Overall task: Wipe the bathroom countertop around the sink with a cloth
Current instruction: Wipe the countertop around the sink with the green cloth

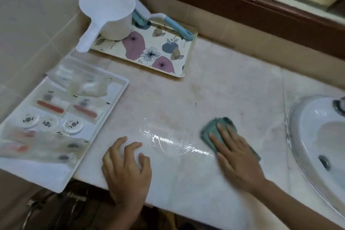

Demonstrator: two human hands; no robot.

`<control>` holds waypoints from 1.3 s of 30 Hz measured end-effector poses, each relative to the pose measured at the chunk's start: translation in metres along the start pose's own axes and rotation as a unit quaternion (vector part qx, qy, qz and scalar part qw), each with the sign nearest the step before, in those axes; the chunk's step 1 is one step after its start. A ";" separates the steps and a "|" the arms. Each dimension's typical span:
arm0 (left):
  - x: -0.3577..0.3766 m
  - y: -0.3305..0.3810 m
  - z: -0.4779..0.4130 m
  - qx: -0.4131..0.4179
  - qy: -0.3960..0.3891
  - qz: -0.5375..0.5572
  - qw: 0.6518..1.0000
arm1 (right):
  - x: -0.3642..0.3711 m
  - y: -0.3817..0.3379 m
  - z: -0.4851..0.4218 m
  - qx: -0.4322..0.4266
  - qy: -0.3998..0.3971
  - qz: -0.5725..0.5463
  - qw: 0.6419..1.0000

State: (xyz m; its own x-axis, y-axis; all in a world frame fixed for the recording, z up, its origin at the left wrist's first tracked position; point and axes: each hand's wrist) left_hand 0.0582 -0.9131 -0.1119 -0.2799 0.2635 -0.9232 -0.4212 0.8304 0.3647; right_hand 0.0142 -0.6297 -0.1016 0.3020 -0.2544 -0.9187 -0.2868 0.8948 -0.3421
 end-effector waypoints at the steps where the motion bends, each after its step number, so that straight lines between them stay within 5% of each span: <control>1: 0.000 0.000 0.000 0.002 0.000 -0.004 1.000 | -0.005 0.005 -0.019 0.041 0.016 -0.012 0.999; 7: 0.000 -0.001 0.003 0.003 0.006 0.015 1.000 | 0.005 -0.061 -0.130 0.224 0.084 -0.046 0.970; 10: -0.002 -0.004 0.004 -0.003 0.047 0.162 0.986 | 0.025 -0.125 -0.138 0.130 0.060 -0.054 0.988; 13: -0.011 -0.009 0.008 -0.012 0.102 0.341 0.934 | 0.054 -0.178 -0.099 0.011 0.038 -0.065 0.997; 15: -0.016 -0.016 0.005 -0.008 0.098 0.358 0.928 | 0.067 -0.192 -0.053 -0.067 0.012 -0.048 0.997; 19: -0.015 -0.029 0.001 0.039 0.019 0.234 0.971 | 0.063 -0.139 0.028 -0.136 -0.015 0.006 0.991; 21: -0.010 -0.028 0.002 0.072 -0.018 0.133 0.988 | 0.048 -0.087 0.045 -0.096 0.013 0.021 0.995; 24: -0.009 -0.024 0.005 0.097 -0.049 0.015 0.994 | 0.020 -0.016 0.037 0.073 0.049 -0.012 0.996; 28: -0.009 -0.022 0.004 0.089 -0.049 0.000 0.995 | 0.015 -0.021 -0.007 0.349 0.165 -0.072 0.920; 30: -0.009 -0.018 0.003 0.077 -0.050 0.000 0.996 | 0.026 -0.059 -0.021 0.396 0.193 -0.106 0.892; 35: -0.008 0.002 0.004 0.027 -0.108 0.012 0.994 | 0.061 -0.123 0.033 0.160 0.116 -0.075 0.977; 39: -0.006 0.033 0.033 0.058 -0.108 0.082 0.989 | 0.058 -0.082 0.097 0.038 0.056 -0.041 0.997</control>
State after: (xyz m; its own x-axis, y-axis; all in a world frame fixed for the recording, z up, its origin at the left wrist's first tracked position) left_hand 0.0744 -0.8714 -0.0988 -0.1396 0.4875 -0.8619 -0.2800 0.8155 0.5066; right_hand 0.1440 -0.6825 -0.1078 0.2180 -0.3634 -0.9058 -0.1943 0.8934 -0.4051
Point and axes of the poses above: each hand's wrist, its own z-axis away from the middle knuckle, its own x-axis out of the palm, y = z × x, and after that the axes turned 12 degrees about -z, right-handed
